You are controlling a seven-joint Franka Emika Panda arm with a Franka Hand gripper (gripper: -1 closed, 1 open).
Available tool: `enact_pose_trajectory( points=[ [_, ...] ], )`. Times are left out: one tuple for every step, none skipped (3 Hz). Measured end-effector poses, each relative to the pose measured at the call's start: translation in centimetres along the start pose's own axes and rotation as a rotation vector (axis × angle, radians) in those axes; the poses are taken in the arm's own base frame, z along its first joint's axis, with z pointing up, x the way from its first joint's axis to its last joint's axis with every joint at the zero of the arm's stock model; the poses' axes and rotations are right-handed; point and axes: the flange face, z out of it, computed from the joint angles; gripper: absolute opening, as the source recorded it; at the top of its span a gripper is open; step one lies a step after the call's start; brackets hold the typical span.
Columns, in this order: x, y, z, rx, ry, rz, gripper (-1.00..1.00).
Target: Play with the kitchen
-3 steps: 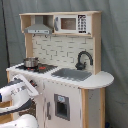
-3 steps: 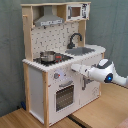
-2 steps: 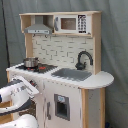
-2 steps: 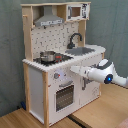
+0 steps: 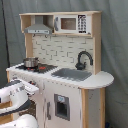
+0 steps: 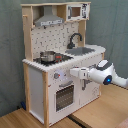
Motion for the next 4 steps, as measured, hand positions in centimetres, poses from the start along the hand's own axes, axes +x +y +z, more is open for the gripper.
enact_pose_trajectory(
  points=[
    [0.19, 0.03, 0.00, -0.002, -0.012, -0.131, -1.00],
    [0.28, 0.06, 0.00, -0.002, -0.017, -0.237, -1.00],
    [0.36, 0.07, 0.00, -0.001, -0.020, -0.353, -1.00],
    [0.38, 0.15, -0.01, -0.001, -0.019, -0.277, -1.00]
  ],
)
